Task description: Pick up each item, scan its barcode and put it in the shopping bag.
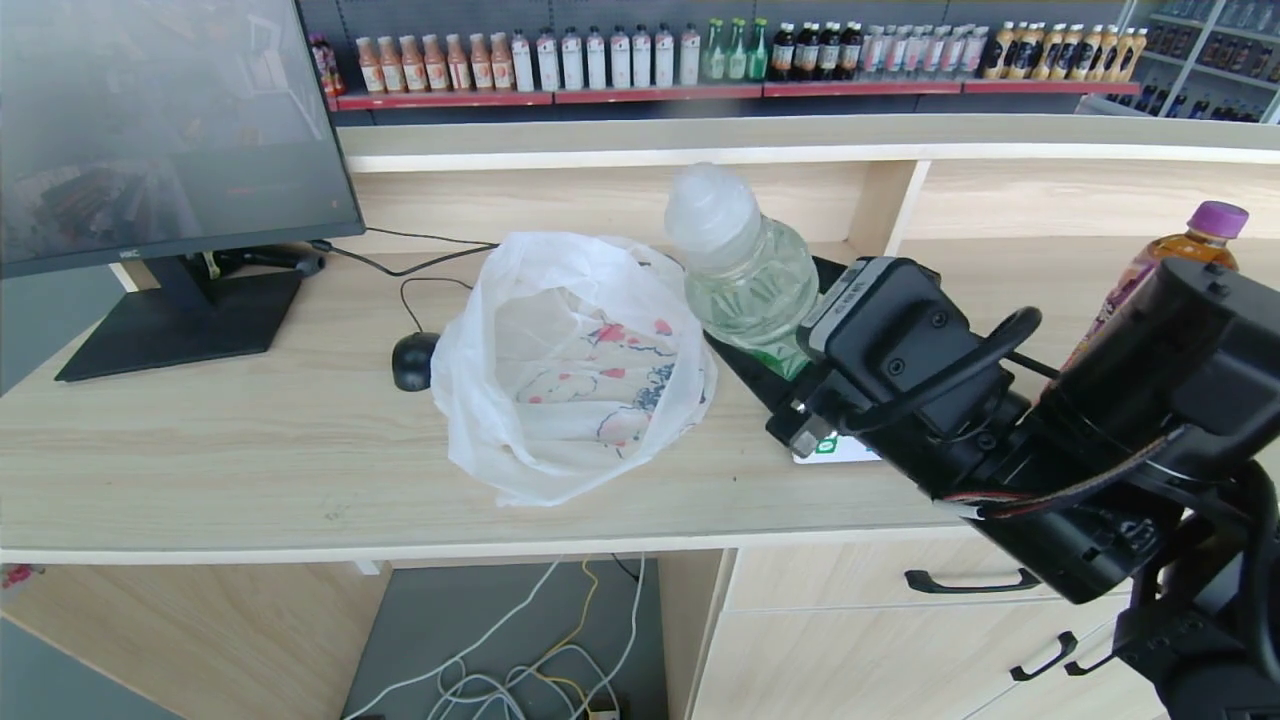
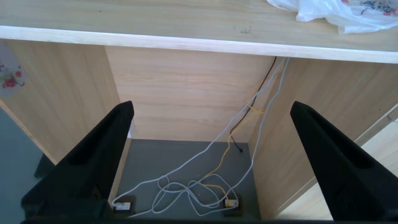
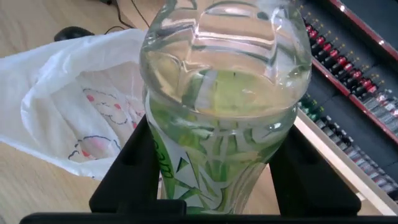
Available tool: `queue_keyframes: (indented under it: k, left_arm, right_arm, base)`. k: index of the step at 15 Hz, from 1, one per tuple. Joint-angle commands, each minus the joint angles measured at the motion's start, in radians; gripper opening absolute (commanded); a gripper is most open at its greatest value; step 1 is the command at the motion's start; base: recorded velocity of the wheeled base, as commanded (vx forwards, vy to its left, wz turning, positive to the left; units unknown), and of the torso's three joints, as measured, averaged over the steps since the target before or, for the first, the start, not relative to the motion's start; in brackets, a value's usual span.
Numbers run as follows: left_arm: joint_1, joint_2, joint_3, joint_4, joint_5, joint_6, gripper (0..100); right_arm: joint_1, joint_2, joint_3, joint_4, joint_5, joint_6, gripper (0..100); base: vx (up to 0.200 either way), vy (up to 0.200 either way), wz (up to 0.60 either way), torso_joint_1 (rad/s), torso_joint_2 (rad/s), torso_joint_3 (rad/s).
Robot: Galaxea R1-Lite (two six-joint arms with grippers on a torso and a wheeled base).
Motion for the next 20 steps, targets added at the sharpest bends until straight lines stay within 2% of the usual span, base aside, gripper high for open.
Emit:
queue_keyframes:
  k: [1,4,10,12,17,20]
  left_arm:
    - [0.0,0.0,0.0,0.0,0.0,0.0,100]
    - [0.0,0.0,0.0,0.0,0.0,0.0,100]
    - [0.0,0.0,0.0,0.0,0.0,0.0,100]
    - [0.0,0.0,0.0,0.0,0.0,0.0,100]
    - [0.0,0.0,0.0,0.0,0.0,0.0,100]
    - [0.0,0.0,0.0,0.0,0.0,0.002,100]
  right_arm:
    - [0.01,0.008,0.01,-0.018,-0.021,0.108,0]
    - [0.006,0.036,0.004,-0.084,-0.023,0.314,0]
    - [0.002,0.112,0.083,-0.343,-0.024,0.636,0]
    - [-0.028,0.108,0.088,-0.35,-0.06,0.662,0]
    - [-0.074,0.102,0.068,-0.377,-0.063,0.731,0]
    - [-0.195,0.086,0.059,-0.377,-0.078,0.769,0]
  base:
    - [0.0,0.0,0.0,0.0,0.0,0.0]
    - [0.0,0.0,0.0,0.0,0.0,0.0]
    - [0.0,0.0,0.0,0.0,0.0,0.0]
    - [0.0,0.0,0.0,0.0,0.0,0.0]
    - [0.0,0.0,0.0,0.0,0.0,0.0]
    - [0.0,0.0,0.0,0.0,0.0,0.0]
